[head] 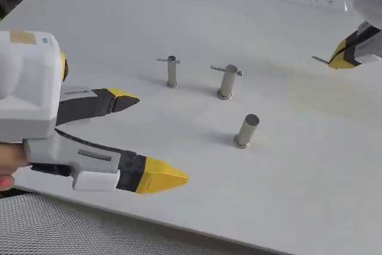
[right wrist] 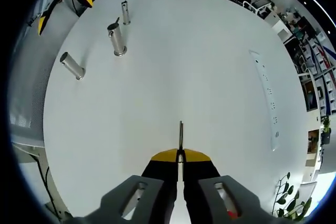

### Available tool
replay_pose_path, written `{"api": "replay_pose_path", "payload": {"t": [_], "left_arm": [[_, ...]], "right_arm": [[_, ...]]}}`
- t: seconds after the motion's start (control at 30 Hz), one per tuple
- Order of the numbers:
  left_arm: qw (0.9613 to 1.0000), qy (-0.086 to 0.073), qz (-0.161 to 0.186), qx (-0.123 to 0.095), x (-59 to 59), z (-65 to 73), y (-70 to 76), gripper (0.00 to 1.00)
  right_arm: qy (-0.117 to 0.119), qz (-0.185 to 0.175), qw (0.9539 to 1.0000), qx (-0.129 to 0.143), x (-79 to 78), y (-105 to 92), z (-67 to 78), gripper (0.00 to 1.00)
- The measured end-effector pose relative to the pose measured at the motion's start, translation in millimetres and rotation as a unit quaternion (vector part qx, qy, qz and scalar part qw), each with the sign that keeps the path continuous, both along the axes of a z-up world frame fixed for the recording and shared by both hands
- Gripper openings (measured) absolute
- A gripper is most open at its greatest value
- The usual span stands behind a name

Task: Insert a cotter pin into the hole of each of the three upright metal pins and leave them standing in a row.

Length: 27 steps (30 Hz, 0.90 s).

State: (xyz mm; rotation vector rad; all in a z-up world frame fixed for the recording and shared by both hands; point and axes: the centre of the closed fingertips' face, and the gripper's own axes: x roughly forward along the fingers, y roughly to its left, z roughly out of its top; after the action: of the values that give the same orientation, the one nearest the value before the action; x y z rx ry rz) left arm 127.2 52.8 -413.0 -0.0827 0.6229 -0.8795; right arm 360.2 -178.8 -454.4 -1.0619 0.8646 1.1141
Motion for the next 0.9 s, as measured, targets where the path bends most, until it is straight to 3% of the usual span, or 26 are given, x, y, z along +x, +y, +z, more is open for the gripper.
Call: {"api": "replay_pose_path", "payload": {"t": [0.13, 0.47, 0.6, 0.67, 0.9], "left_arm": [[0.9998, -0.003, 0.009, -0.016, 2.2, 5.7, -1.9, 0.92], [0.9997, -0.003, 0.014, -0.021, 6.5, 7.6, -11.6, 0.85], [0.9996, -0.002, 0.013, -0.026, 10.9, 9.9, -16.7, 0.81], [0.9993, 0.008, 0.016, -0.032, 13.7, 11.0, -19.3, 0.78], [0.999, -0.001, 0.013, -0.042, 24.6, 19.1, -30.0, 0.73]], "right_arm": [[-0.018, 0.011, 0.9997, 0.014, -11.9, 6.7, 14.8, 0.0], [-0.056, 0.035, 0.9967, 0.047, -43.2, 22.9, 39.5, 0.0], [-0.078, 0.044, 0.9936, 0.068, -57.2, 34.6, 52.5, 0.0], [-0.09, 0.05, 0.9915, 0.08, -65.1, 41.7, 59.4, 0.0], [-0.125, 0.071, 0.983, 0.115, -93.6, 67.3, 82.9, 0.0]]}}
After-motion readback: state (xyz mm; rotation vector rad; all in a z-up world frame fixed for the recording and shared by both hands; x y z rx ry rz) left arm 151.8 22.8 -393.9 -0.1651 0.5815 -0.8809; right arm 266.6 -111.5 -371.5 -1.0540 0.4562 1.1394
